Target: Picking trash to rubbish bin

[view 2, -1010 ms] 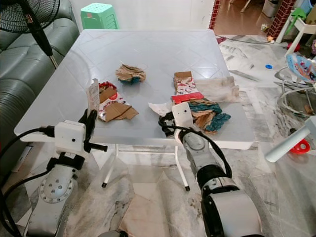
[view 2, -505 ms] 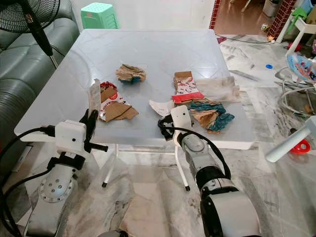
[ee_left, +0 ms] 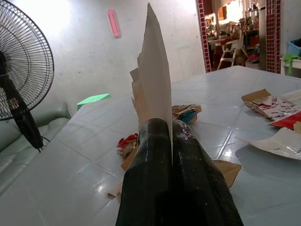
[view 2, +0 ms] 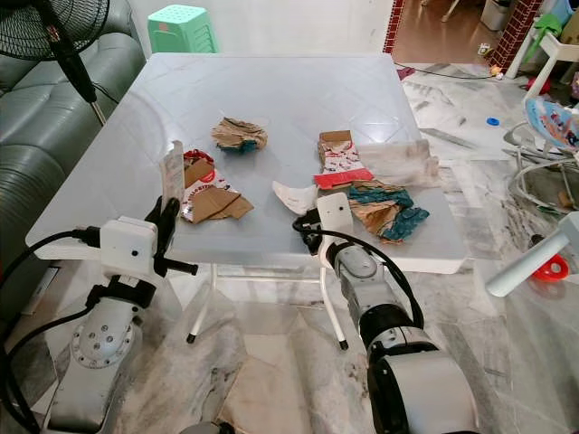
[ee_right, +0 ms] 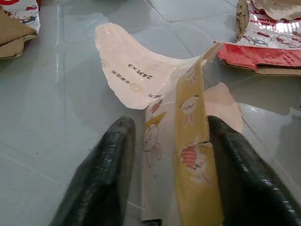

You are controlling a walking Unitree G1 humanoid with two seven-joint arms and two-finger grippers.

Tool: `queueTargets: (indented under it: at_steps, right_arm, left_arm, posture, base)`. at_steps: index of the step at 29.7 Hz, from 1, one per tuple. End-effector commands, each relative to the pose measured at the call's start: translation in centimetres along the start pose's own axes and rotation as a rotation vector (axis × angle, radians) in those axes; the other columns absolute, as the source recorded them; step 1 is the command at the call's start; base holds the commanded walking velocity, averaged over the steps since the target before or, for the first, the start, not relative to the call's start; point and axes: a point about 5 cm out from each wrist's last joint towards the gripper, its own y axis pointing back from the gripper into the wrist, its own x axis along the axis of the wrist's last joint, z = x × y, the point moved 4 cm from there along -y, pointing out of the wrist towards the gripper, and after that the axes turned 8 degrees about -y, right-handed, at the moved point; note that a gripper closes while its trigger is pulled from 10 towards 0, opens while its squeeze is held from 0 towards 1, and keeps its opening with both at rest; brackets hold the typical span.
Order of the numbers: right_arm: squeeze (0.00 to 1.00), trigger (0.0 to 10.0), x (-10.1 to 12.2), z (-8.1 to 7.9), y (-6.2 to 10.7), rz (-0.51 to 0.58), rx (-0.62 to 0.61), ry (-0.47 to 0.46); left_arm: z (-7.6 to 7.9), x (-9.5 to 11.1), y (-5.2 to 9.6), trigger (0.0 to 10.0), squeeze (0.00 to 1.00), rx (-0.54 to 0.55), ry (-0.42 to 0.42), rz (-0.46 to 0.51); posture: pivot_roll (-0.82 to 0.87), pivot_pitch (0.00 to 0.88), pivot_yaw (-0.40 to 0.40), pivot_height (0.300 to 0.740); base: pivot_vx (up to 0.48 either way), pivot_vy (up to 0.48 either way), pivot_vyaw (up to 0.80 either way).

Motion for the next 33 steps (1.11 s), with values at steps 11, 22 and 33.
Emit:
queueTargets:
  at_steps: [11,22,33]
  right_arm:
    - [0.00,0.0,0.2,-0.4,-0.2,0.013,-0.009,-0.058]
    - [0.00,0.0,1.0,-0.1,-0.2,0.062,-0.029,-0.078]
    - [0.00,0.0,5.7,0.7,-0.3,0.235,-0.031,-0.030]
  left_arm:
    - [0.6,0.1,-0.2,10.0,0.00,-0.002,0.014,0.005]
    - [0.2,0.1,-0.6,10.0,0.00,0.001,0.004,0.009]
    - [1.0,0.2,-1.8,10.0,0.00,0.015,-0.041,0.013]
  posture:
    - [0.10,0.059,-0.018,0.740]
    - [0.09,0.053,-0.014,0.740]
    - [0.06,0.028,-0.005,0.740]
  base:
    - [0.000,0.000,0.00]
    - [0.000,0.000,0.00]
    - [0.000,0.000,0.00]
